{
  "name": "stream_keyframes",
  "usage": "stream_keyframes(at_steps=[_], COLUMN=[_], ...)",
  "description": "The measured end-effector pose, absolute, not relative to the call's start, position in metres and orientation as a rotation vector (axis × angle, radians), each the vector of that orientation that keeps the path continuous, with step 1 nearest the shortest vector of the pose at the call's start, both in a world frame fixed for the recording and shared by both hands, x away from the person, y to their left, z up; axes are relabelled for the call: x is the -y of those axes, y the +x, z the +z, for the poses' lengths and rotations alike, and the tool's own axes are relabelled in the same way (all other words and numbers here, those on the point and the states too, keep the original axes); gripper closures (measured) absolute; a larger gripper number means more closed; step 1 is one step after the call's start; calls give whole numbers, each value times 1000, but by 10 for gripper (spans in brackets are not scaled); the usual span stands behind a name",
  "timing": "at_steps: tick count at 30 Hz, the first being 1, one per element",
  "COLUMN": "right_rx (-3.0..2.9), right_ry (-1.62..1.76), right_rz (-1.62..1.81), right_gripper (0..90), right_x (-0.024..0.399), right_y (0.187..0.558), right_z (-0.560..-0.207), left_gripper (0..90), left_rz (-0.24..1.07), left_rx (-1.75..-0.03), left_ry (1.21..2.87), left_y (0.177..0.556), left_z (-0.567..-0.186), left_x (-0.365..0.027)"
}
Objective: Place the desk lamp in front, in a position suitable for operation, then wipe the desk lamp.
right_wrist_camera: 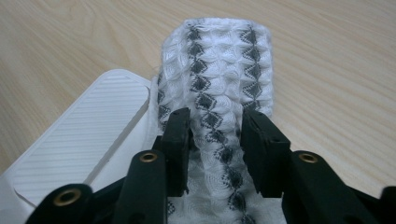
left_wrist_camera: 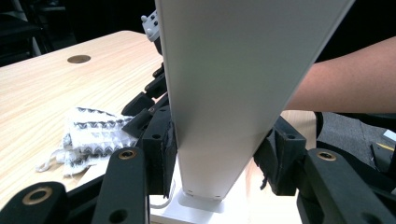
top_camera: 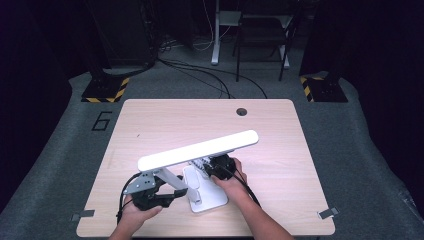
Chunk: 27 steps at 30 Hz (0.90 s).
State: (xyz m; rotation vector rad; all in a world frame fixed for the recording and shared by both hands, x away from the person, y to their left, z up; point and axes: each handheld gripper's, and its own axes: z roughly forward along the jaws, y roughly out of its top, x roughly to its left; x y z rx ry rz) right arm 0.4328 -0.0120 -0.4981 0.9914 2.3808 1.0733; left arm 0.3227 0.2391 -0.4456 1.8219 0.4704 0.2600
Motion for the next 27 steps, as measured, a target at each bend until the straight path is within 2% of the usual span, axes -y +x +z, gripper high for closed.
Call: stream_keyframes(at_steps=[5,12,24,27], right_rx=[-2380,-2365,-2418,-2404], right_ry=[991,1039,1015,1025], right_rz=[1086,1085,1088,1092], right_gripper=[718,747,732,677], right_x=[5,-9,-24,-29], right_y=[441,445,460,463], right_z=[-500,-496,-497,-500], left_gripper=[526,526,526,526], left_rz=[254,261,256,255], left_rx=[-465,-470,-467,-473], left_ry=[1826,1825,1825,1822], left_y=[324,323,324,323], left_z=[-445,-445,-446,-446], left_x=[-239,-239,-240,-240])
